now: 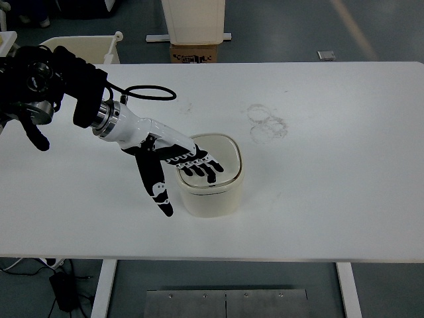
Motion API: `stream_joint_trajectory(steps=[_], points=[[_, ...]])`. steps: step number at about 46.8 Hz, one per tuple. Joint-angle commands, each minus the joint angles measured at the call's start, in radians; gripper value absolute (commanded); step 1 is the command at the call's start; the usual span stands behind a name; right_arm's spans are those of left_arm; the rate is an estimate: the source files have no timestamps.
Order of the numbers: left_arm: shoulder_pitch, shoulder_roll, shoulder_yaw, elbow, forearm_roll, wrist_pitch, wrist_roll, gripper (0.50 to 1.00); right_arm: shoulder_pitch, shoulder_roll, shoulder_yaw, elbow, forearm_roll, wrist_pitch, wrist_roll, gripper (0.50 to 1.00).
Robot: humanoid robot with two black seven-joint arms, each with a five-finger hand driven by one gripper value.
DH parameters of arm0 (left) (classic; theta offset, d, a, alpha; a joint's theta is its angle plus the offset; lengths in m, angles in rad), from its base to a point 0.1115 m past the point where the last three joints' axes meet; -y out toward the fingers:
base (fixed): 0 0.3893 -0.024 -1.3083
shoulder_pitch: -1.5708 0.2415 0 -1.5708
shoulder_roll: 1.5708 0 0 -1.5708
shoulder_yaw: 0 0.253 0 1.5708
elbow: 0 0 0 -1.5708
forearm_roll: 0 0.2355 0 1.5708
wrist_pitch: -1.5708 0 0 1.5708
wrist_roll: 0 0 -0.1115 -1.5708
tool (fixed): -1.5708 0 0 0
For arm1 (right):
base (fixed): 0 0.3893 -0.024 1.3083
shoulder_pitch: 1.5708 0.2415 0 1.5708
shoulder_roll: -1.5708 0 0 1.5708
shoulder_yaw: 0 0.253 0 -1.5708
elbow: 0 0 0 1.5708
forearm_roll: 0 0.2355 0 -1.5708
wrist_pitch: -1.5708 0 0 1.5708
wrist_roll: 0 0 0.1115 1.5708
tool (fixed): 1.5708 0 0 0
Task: Close trash bin
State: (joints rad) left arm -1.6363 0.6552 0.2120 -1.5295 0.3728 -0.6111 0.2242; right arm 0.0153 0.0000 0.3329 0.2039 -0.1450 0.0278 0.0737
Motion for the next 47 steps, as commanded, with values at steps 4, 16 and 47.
stream_joint_trajectory(steps=[4, 16, 47], points=[[-0.002, 0.000, 0.000, -0.014, -0.002, 0.000, 0.000, 1.000, 0.000, 0.000, 0.000, 0.000, -0.001, 0.000, 0.000, 0.993], [0.001, 0.000, 0.000, -0.023, -0.002, 0.000, 0.000, 1.000, 0.000, 0.000, 0.000, 0.000, -0.001, 0.000, 0.000, 0.993], [0.021, 0.011, 0.004, -0.046, 0.001, 0.000, 0.000, 1.000, 0.000, 0.000, 0.000, 0.000, -0.001, 0.000, 0.000, 0.993]])
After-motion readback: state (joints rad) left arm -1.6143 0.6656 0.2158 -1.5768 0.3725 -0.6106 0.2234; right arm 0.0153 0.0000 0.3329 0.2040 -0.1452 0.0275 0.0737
